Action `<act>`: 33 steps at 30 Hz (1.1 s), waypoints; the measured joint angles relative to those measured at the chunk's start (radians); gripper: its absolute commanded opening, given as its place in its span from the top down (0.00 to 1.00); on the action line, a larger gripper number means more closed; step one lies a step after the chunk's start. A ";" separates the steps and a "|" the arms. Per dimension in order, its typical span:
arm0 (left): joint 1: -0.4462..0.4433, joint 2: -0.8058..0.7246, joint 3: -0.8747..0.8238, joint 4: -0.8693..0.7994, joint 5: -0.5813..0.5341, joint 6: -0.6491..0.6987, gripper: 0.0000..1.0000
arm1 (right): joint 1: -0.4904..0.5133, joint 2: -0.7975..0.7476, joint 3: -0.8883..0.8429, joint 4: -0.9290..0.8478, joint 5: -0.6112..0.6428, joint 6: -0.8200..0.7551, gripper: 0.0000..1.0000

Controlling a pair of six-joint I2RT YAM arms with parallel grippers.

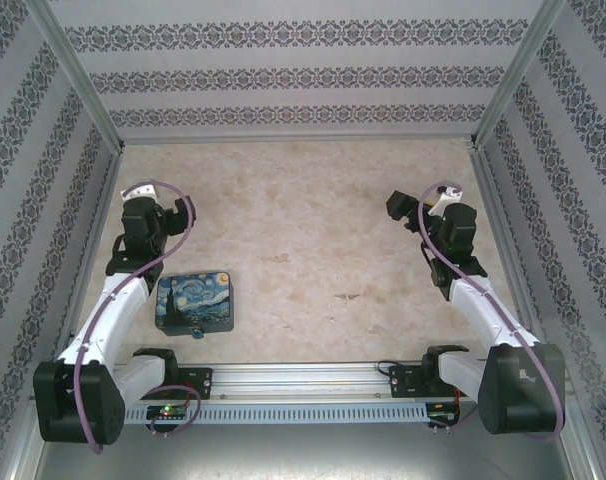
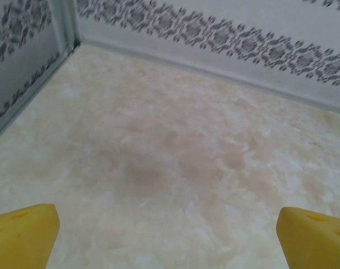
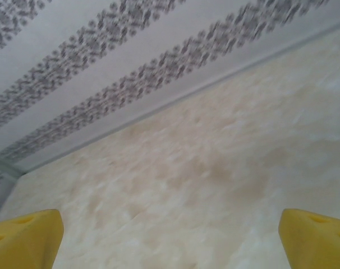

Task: Unlock the padlock with the key

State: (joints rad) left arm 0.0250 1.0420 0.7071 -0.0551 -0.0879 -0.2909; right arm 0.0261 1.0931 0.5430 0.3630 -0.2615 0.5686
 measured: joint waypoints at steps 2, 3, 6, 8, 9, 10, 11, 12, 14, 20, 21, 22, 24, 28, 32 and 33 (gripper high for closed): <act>0.011 -0.010 0.020 -0.092 0.000 -0.050 0.01 | 0.051 0.000 -0.011 -0.012 -0.019 0.043 0.04; 0.014 -0.014 0.024 -0.124 0.001 -0.069 0.01 | 0.077 0.000 -0.018 -0.017 -0.021 0.057 0.04; 0.023 -0.042 0.026 -0.234 -0.003 -0.142 0.01 | 0.176 0.000 -0.049 -0.046 -0.018 0.089 0.05; 0.028 -0.064 0.023 -0.294 -0.019 -0.192 0.01 | 0.235 0.000 -0.065 -0.066 -0.011 0.105 0.05; 0.030 -0.074 0.018 -0.314 -0.025 -0.214 0.01 | 0.261 0.000 -0.069 -0.071 -0.008 0.111 0.05; 0.030 -0.088 0.008 -0.328 -0.032 -0.239 0.01 | 0.282 0.000 -0.072 -0.076 -0.005 0.115 0.05; 0.030 -0.103 -0.008 -0.339 -0.037 -0.263 0.01 | 0.304 0.000 -0.073 -0.080 0.001 0.119 0.05; 0.030 -0.116 -0.026 -0.346 -0.039 -0.284 0.01 | 0.320 0.002 -0.073 -0.083 0.003 0.122 0.05; 0.031 -0.142 -0.073 -0.366 -0.044 -0.326 0.01 | 0.358 0.008 -0.073 -0.087 0.010 0.130 0.05; 0.034 -0.189 -0.174 -0.411 -0.011 -0.399 0.00 | 0.450 0.056 -0.073 -0.112 0.010 0.146 0.07; 0.034 -0.192 -0.180 -0.414 0.003 -0.403 0.00 | 0.466 0.064 -0.072 -0.114 0.011 0.151 0.07; 0.035 -0.193 -0.184 -0.414 0.016 -0.406 0.00 | 0.489 0.076 -0.068 -0.117 0.012 0.159 0.07; 0.035 -0.193 -0.191 -0.413 0.052 -0.409 0.00 | 0.542 0.103 -0.056 -0.123 0.015 0.167 0.07; 0.035 -0.193 -0.219 -0.405 0.124 -0.420 0.00 | 0.652 0.177 -0.015 -0.121 0.025 0.194 0.10; 0.014 -0.200 -0.264 -0.378 0.191 -0.455 0.00 | 0.735 0.251 0.012 -0.105 0.025 0.249 0.12; 0.000 -0.202 -0.274 -0.373 0.201 -0.466 0.00 | 0.753 0.267 0.018 -0.099 0.025 0.264 0.13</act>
State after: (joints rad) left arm 0.0254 0.8402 0.4335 -0.4278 0.1127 -0.7567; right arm 0.7792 1.3605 0.5606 0.2638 -0.2363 0.8322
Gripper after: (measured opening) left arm 0.997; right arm 0.880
